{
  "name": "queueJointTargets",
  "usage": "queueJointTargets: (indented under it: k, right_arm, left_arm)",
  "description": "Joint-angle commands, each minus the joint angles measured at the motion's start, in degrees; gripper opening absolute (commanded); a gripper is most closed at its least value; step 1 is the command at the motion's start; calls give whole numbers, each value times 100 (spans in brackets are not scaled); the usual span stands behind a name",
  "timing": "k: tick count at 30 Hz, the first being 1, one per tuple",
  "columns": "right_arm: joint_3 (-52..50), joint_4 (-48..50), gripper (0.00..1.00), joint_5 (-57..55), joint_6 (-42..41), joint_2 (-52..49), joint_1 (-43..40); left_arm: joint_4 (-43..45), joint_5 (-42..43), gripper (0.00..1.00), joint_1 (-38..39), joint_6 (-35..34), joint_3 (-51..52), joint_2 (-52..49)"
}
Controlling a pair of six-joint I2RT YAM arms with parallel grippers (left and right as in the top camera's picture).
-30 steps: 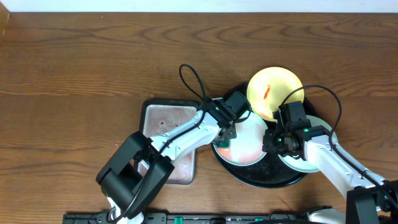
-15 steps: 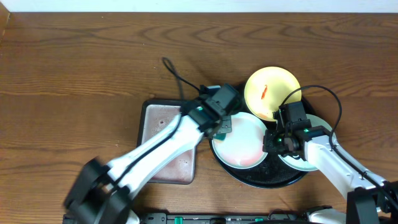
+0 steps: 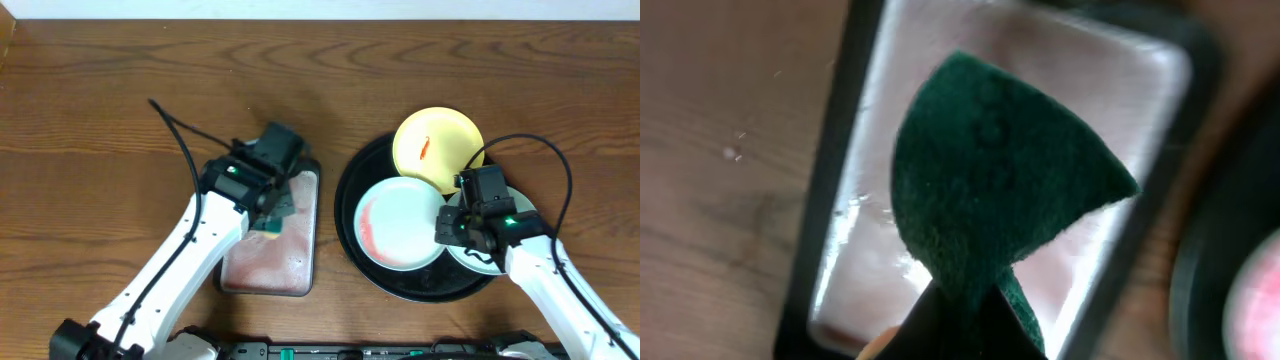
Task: Clean dirty plates on tray and stack at the side
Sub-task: 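Return left gripper with sponge to the soapy tray, then lift the mint plate upright with the right gripper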
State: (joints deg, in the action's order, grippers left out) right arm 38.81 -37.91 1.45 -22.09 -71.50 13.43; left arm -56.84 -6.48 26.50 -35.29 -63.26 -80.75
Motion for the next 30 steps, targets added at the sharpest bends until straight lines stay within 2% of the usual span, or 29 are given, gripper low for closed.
queueJointTargets:
  k: [1, 3, 8, 9, 12, 17, 25, 30]
  right_arm:
    - [715, -461, 1, -592, 466, 354, 55]
    - [927, -682, 1, -573, 566, 476, 181]
    - [1097, -826, 1, -1263, 518, 809, 684]
    - [1097, -826, 1, -1576, 518, 892, 831]
    - [1097, -855, 1, -2435, 518, 1051, 1266]
    - [1097, -907, 1, -4052, 525, 1123, 2223]
    - [1097, -898, 1, -6030, 911, 1082, 3694]
    - [1097, -901, 1, -6568, 1172, 1032, 4371]
  left_arm:
    - [240, -98, 9, -249, 203, 588, -85]
    - [424, -131, 24, -302, 214, 772, -85]
    - [481, 0, 31, -529, 208, 820, -26]
    - [492, 188, 36, -608, 208, 817, 39]
    - [511, 629, 39, -772, 229, 817, 269]
    - [496, 1119, 50, -1014, 275, 817, 920]
    - [422, 1147, 70, -1062, 271, 820, 1947]
    - [354, 1145, 82, -1062, 271, 820, 2100]
